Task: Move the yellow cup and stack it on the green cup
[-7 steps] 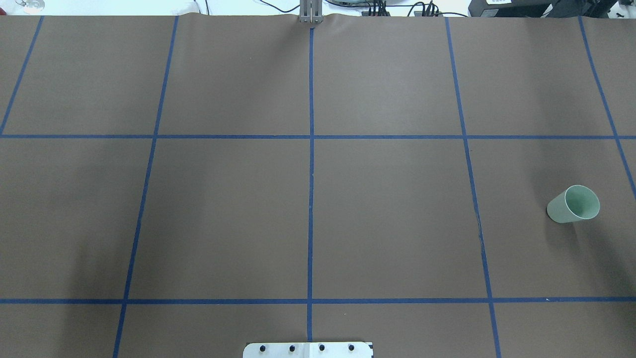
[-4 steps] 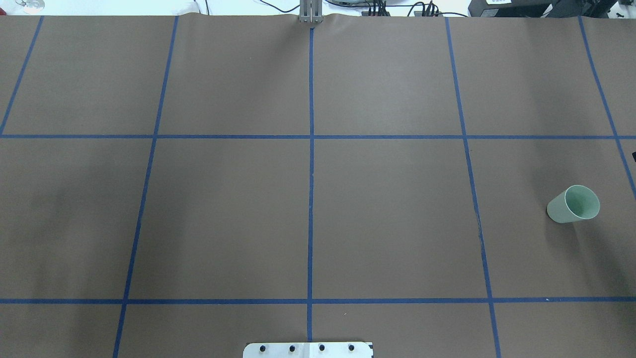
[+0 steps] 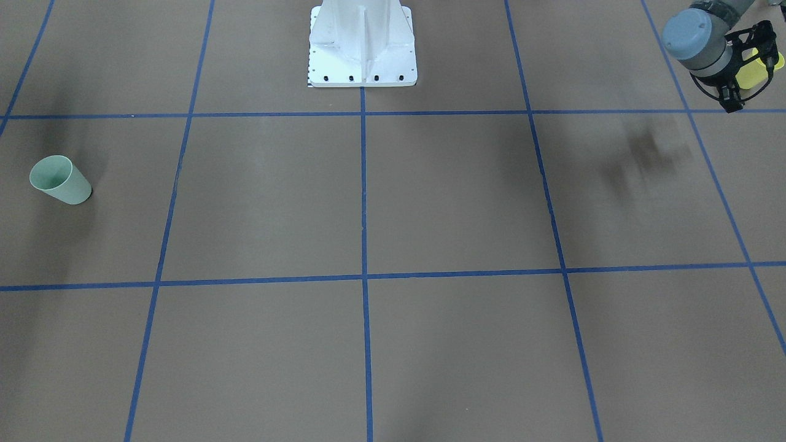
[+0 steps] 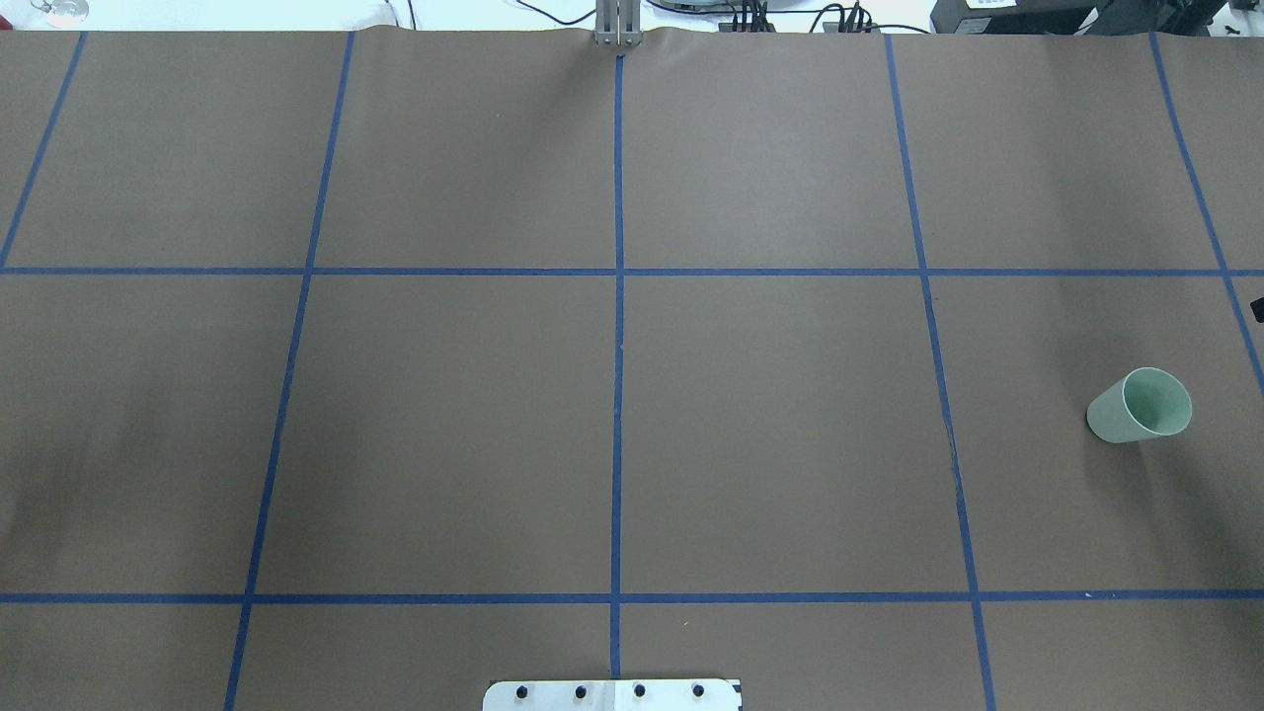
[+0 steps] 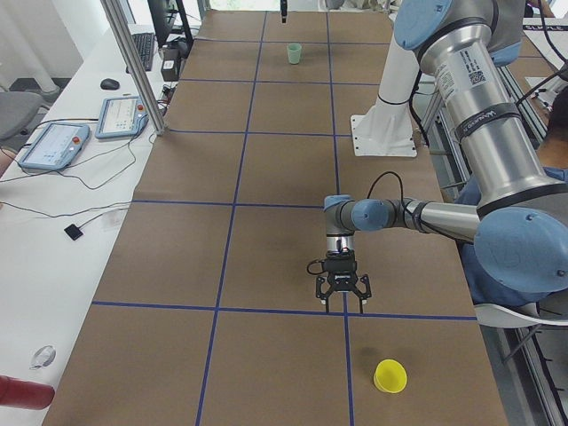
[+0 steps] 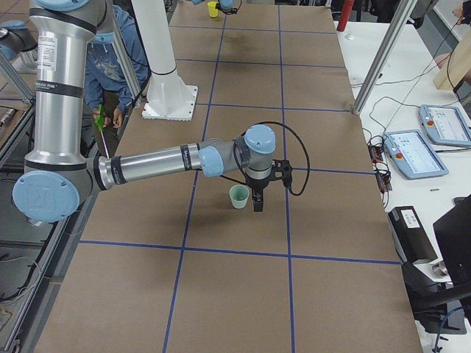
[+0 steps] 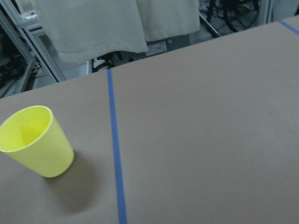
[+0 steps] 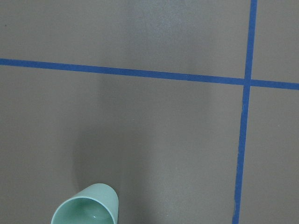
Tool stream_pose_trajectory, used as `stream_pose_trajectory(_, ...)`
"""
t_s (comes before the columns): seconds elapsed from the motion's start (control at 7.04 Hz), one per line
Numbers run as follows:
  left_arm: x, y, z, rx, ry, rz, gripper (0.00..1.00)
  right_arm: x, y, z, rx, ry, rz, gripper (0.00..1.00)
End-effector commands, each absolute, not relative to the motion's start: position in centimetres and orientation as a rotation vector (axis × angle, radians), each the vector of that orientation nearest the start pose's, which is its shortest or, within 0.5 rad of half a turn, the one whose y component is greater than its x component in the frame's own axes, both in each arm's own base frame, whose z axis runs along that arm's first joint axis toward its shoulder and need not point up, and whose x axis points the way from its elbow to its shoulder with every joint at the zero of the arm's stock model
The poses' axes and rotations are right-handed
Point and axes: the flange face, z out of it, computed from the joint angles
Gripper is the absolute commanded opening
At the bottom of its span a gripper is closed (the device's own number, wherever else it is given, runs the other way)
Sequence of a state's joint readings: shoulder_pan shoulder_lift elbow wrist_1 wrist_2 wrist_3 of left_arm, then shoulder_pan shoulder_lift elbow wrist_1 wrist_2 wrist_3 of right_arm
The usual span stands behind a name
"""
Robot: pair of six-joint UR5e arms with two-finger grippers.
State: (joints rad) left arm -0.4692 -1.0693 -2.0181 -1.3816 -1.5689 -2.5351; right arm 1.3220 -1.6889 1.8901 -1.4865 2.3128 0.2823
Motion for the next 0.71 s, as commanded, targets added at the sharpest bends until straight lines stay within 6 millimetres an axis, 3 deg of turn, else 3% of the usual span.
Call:
stream_pose_trajectory(0.0, 19.0, -20.0, 70.2, 0.158, -0.366, -1.47, 1.0, -5.1, -45.2, 55.1, 0.067, -0.782, -0.083, 1.0)
stream_pose_trajectory(0.14, 19.2, -19.4, 70.6, 0.183, -0.386, -1.486, 1.0, -5.0, -45.1, 55.3, 0.066, -0.78, -0.08, 1.0)
stream_pose_trajectory(0.57, 17.7, -18.5, 75.9, 0.254, -0.484, -1.5, 1.0, -5.0, -44.9, 55.2, 0.066, -0.784, -0.081, 1.0)
